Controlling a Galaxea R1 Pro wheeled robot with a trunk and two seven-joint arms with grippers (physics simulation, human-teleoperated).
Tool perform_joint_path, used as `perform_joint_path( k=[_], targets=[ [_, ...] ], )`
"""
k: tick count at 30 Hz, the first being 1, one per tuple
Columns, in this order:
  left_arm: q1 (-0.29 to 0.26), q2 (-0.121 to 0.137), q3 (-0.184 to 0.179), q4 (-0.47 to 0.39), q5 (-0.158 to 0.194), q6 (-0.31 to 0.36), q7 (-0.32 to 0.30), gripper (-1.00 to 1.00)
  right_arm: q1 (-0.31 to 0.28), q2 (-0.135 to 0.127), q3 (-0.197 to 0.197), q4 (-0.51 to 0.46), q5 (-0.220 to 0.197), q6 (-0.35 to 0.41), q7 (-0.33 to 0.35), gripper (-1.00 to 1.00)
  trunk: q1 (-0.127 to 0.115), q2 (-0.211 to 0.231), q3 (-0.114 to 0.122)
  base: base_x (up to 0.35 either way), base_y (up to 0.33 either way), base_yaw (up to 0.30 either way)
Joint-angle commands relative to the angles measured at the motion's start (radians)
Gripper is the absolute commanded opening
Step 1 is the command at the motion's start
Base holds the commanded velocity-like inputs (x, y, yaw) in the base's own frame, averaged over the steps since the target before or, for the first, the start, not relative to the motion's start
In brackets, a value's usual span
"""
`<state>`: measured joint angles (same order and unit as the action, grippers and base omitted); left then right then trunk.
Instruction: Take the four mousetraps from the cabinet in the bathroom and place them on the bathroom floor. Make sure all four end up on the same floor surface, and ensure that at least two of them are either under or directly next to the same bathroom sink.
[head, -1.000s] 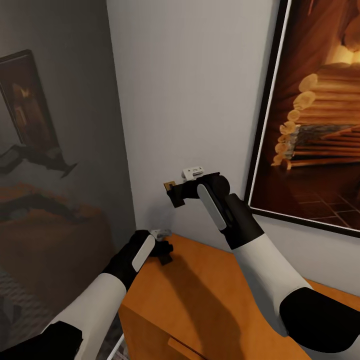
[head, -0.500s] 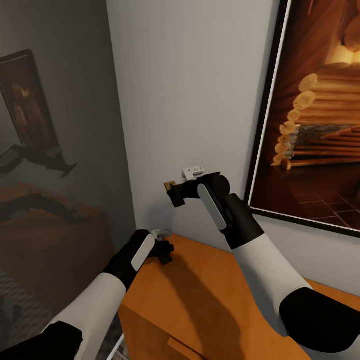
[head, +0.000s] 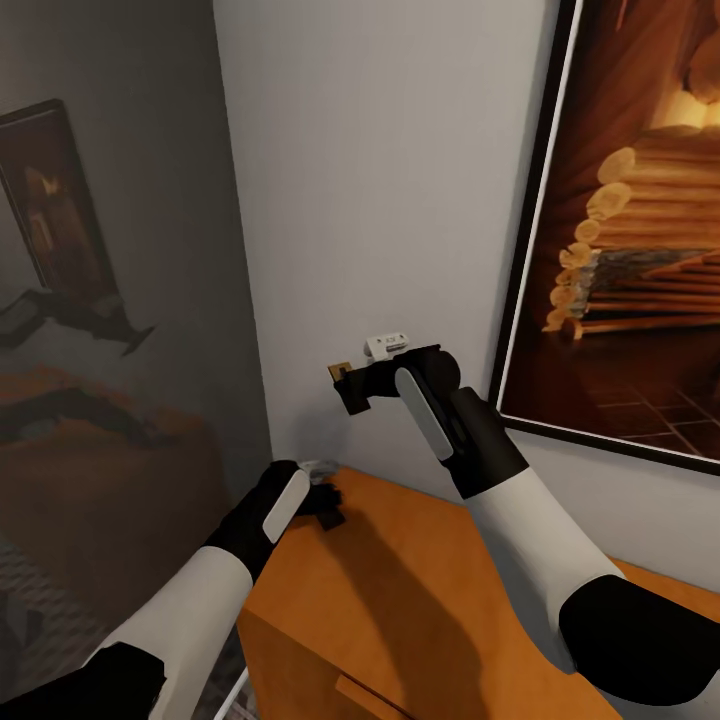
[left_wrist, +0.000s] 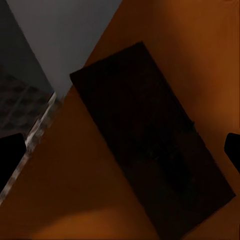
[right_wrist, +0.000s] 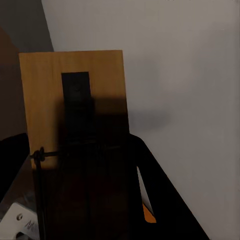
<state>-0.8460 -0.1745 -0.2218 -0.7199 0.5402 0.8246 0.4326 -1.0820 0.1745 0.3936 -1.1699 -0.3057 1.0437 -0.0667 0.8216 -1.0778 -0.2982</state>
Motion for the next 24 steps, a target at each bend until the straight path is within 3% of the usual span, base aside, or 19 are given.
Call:
perform_joint_path(
  k=[1, 11, 24],
  targets=[
    [-0.001, 0.0, -0.001, -0.002, 0.011, 0.001, 0.021, 1.0, -0.001, 0.0, 0.001, -0.001, -0.007, 0.004, -0.007, -1.0, 0.0, -0.001, -0.001, 0.0, 0.0, 0.0],
    [-0.001, 0.0, 0.001, -0.009, 0.012, -0.001, 0.07, 1.0, -0.002, 0.0, 0.001, -0.001, -0.007, 0.004, -0.007, -1.0, 0.0, -0.001, -0.001, 0.0, 0.0, 0.0],
    [-0.001, 0.0, 0.001, -0.015, 0.012, -0.002, 0.075, 1.0, -0.001, 0.0, 0.001, -0.001, -0.007, 0.004, -0.007, -1.0, 0.0, -0.001, -0.001, 0.0, -0.006, 0.0]
  ],
)
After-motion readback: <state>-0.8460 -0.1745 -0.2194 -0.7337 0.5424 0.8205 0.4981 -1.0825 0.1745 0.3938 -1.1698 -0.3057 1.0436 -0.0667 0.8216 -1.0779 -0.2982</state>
